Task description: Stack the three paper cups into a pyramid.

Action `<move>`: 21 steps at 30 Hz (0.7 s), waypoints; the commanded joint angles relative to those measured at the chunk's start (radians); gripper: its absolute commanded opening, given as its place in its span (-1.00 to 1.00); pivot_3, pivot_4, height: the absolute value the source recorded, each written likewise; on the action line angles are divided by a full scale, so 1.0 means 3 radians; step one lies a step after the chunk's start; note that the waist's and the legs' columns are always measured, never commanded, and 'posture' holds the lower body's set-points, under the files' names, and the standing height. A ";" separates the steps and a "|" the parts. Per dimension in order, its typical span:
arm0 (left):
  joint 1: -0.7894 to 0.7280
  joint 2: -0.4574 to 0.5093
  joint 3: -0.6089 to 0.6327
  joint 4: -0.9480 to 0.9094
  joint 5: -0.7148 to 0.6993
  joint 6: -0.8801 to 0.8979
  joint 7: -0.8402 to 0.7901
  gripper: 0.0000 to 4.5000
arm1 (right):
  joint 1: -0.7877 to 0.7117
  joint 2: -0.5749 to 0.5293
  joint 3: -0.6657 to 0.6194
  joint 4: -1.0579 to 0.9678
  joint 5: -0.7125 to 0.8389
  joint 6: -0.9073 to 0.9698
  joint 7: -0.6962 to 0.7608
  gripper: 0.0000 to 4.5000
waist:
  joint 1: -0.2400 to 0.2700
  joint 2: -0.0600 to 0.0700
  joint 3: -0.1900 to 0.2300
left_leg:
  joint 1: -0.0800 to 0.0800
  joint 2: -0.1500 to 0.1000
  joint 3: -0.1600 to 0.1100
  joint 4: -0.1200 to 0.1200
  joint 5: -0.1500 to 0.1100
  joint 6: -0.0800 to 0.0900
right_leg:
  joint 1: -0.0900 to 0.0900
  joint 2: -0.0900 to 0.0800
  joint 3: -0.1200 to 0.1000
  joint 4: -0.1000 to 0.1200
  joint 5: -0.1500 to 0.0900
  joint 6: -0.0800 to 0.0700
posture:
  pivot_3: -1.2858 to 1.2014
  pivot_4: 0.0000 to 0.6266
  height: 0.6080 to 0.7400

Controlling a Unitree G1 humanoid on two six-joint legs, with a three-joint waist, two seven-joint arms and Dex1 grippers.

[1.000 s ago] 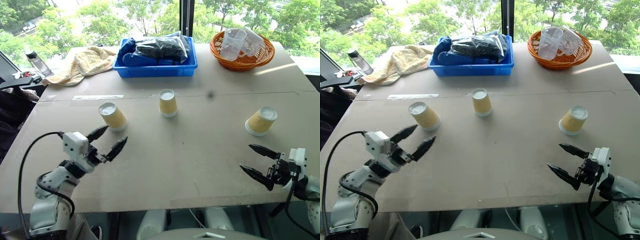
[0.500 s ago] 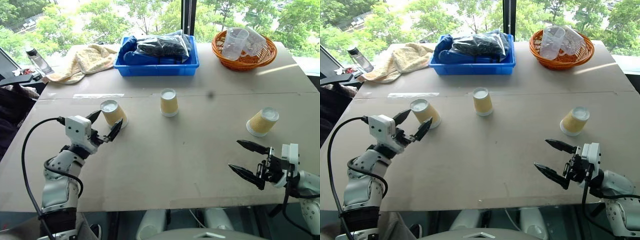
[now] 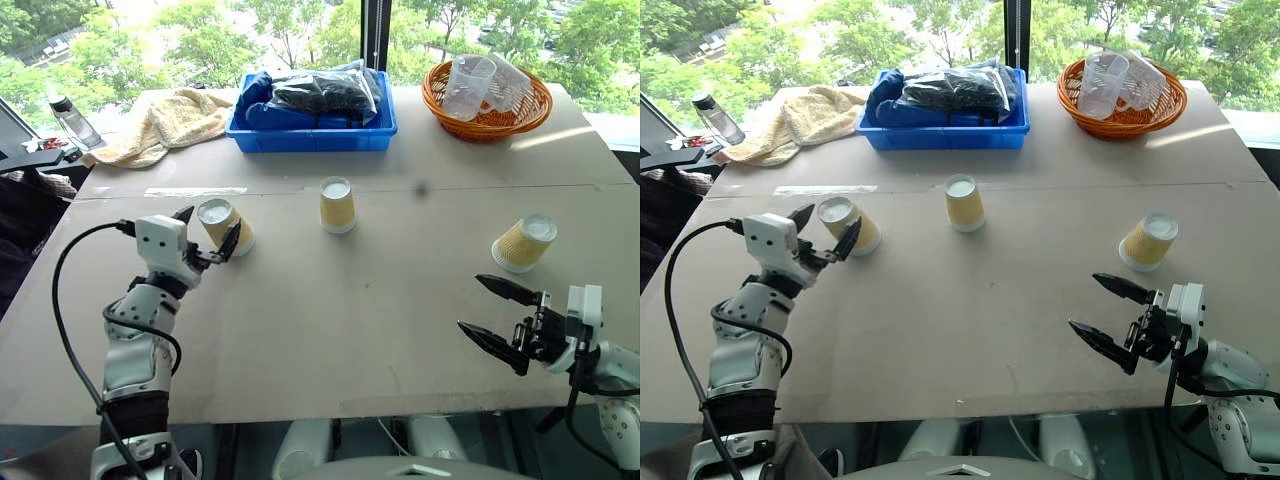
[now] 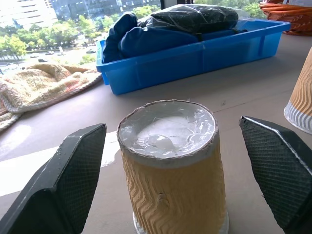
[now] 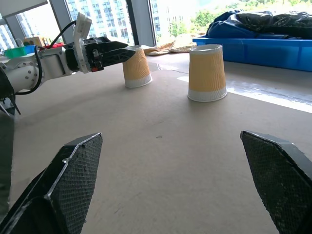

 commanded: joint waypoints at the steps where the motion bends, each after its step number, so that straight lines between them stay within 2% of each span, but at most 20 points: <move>1: -0.0209 0.0023 -0.0029 0.0251 0.0107 -0.0133 0.0089 0.99 | -0.0038 0.0019 -0.0056 -0.0139 0.0072 -0.0032 -0.0046 1.00 | 0.0002 0.0000 0.0000 | 0.0000 0.0000 0.0000 0.0000 0.0000 0.0000 | 0.0000 0.0000 0.0000 0.0000 0.0000 0.0000 | 0.03 -0.52 1.00; 8: -0.0435 -0.0029 -0.0091 0.0540 0.0090 -0.0258 0.0034 0.99 | -0.0084 0.0020 -0.0047 -0.0162 0.0101 -0.0017 -0.0084 1.00 | 0.0000 -0.0001 0.0000 | -0.0002 -0.0002 0.0000 0.0004 0.0000 0.0000 | 0.0000 0.0000 -0.0001 0.0001 0.0001 0.0001 | 0.03 -0.52 1.00; 11: -0.0443 -0.0027 -0.0095 0.0556 0.0073 -0.0288 0.0017 0.71 | -0.0086 0.0020 -0.0047 -0.0178 0.0109 -0.0011 -0.0100 1.00 | -0.0011 -0.0002 0.0001 | -0.0002 -0.0002 0.0000 0.0004 0.0000 0.0000 | -0.0001 0.0000 -0.0001 0.0001 0.0001 0.0001 | 0.03 -0.52 1.00; 13: -0.0441 -0.0024 -0.0095 0.0557 0.0066 -0.0293 0.0012 0.29 | -0.0085 0.0018 -0.0046 -0.0180 0.0112 -0.0010 -0.0104 1.00 | -0.0012 -0.0002 0.0000 | -0.0002 -0.0002 -0.0001 0.0004 0.0000 0.0000 | -0.0001 0.0000 -0.0001 0.0003 0.0001 0.0001 | 0.03 -0.52 1.00; 14: -0.0434 -0.0018 -0.0092 0.0553 0.0062 -0.0294 0.0011 0.17 | -0.0085 0.0017 -0.0045 -0.0181 0.0113 -0.0008 -0.0107 1.00 | -0.0012 -0.0002 0.0000 | -0.0002 -0.0002 -0.0001 0.0005 0.0000 0.0000 | -0.0001 0.0000 -0.0001 0.0003 0.0001 0.0001 | 0.03 -0.52 1.00; 18: -0.0396 -0.0004 -0.0071 0.0520 0.0030 -0.0290 -0.0005 0.15 | -0.0100 0.0016 -0.0037 -0.0184 0.0114 -0.0002 -0.0128 1.00 | -0.0012 -0.0002 0.0000 | -0.0002 -0.0002 -0.0001 0.0006 0.0000 0.0000 | -0.0001 0.0000 -0.0001 0.0003 0.0001 0.0001 | 0.03 -0.52 1.00; 21: -0.0261 -0.0022 -0.0178 0.0245 -0.0197 -0.0180 -0.0339 0.15 | -0.0117 0.0011 -0.0039 -0.0189 0.0126 0.0010 -0.0146 1.00 | -0.0020 -0.0001 0.0000 | -0.0002 -0.0002 -0.0001 0.0006 0.0000 0.0000 | -0.0001 0.0000 -0.0001 0.0003 0.0001 0.0001 | 0.03 -0.52 1.00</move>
